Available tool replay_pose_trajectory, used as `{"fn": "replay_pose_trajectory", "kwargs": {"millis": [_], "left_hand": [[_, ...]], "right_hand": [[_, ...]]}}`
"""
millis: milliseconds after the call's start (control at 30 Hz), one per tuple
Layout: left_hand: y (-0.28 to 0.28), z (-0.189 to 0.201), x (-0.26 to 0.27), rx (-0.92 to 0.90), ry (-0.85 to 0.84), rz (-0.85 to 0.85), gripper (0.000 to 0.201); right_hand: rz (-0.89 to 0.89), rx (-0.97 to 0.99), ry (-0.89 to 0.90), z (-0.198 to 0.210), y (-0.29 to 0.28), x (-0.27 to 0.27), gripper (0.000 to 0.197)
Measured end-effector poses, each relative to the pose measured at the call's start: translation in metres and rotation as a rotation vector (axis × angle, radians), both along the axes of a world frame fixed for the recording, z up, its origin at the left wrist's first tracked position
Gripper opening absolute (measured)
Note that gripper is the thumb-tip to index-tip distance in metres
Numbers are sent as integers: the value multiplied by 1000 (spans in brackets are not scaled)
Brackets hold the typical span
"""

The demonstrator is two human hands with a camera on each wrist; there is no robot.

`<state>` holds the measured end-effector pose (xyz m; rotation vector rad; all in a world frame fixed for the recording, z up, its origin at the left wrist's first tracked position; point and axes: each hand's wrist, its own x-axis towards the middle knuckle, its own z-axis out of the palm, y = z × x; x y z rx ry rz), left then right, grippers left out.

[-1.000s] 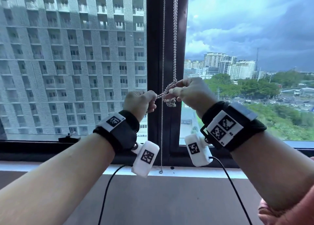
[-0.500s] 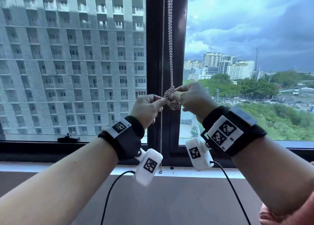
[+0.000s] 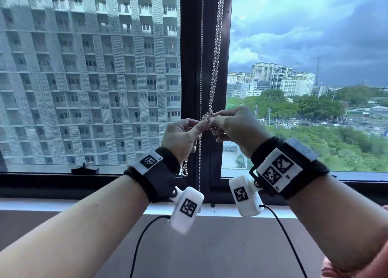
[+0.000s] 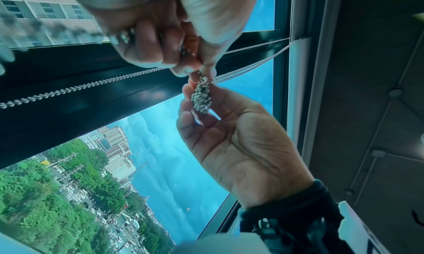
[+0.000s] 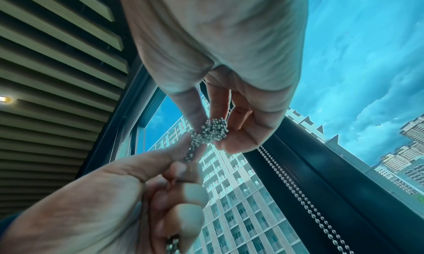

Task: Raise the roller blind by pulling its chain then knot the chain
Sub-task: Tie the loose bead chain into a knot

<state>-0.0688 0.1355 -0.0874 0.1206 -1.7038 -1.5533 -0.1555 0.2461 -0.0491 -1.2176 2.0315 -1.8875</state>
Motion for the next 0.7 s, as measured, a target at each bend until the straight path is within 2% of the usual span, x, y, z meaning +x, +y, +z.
{"fn": "replay_pose_trajectory", "kwargs": {"millis": [67, 200, 700], "left_hand": [[0, -7, -2, 2, -1, 23, 19], [0, -18, -6, -22, -25, -10, 16], [1, -38, -11, -132, -100, -6, 27]], "right_hand": [[10, -5, -32, 1, 0, 1, 11], [41, -37, -51, 3, 2, 2, 4], [99, -92, -179, -6, 3, 1, 4]]}}
